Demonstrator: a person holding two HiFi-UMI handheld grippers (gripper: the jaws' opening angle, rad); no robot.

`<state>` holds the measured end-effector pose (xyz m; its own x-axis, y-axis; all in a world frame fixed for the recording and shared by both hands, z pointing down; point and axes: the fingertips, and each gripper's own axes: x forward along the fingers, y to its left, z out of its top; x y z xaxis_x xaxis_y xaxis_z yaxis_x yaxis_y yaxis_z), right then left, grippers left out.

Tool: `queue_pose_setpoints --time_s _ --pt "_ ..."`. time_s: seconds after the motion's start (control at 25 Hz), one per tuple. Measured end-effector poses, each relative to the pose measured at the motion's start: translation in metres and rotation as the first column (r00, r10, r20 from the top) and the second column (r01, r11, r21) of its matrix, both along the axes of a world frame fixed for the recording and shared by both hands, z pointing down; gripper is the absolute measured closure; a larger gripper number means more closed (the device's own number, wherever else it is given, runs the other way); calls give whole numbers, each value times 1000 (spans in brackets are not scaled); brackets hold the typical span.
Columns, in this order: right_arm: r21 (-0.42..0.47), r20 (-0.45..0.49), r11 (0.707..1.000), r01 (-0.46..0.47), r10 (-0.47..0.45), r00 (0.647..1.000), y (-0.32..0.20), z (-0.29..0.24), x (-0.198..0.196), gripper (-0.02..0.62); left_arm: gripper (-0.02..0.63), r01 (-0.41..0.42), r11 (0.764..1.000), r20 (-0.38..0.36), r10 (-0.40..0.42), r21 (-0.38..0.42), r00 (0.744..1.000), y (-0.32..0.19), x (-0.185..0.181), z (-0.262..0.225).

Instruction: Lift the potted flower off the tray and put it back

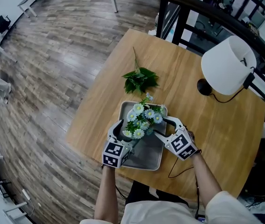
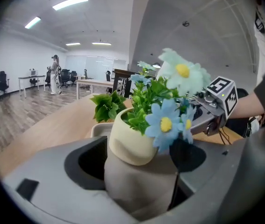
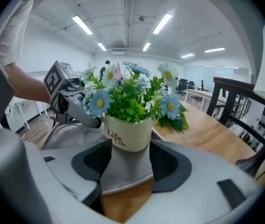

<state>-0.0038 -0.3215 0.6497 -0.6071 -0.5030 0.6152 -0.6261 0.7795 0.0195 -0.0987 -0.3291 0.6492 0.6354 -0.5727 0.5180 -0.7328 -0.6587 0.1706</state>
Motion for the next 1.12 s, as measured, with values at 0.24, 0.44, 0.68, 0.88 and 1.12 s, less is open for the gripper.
queue_pose_setpoints --time_s 0.24,0.44,0.68,0.88,1.12 --pt "39 45 998 -41 39 998 18 -33 14 318 173 47 999 -12 -47 19 999 23 -12 -21" --pt "90 75 993 -78 71 995 43 -68 30 318 183 93 994 -11 -93 56 996 51 -21 -49" --pt "136 111 987 -91 76 991 89 -118 38 318 183 108 987 -16 -107 117 994 94 -22 -97" --pt "156 133 978 -139 118 984 128 -151 53 318 182 94 980 -16 -93 176 996 132 -17 -134" --pt "196 178 965 -176 141 974 172 -199 68 318 182 65 971 -37 -58 229 998 173 -3 -177"
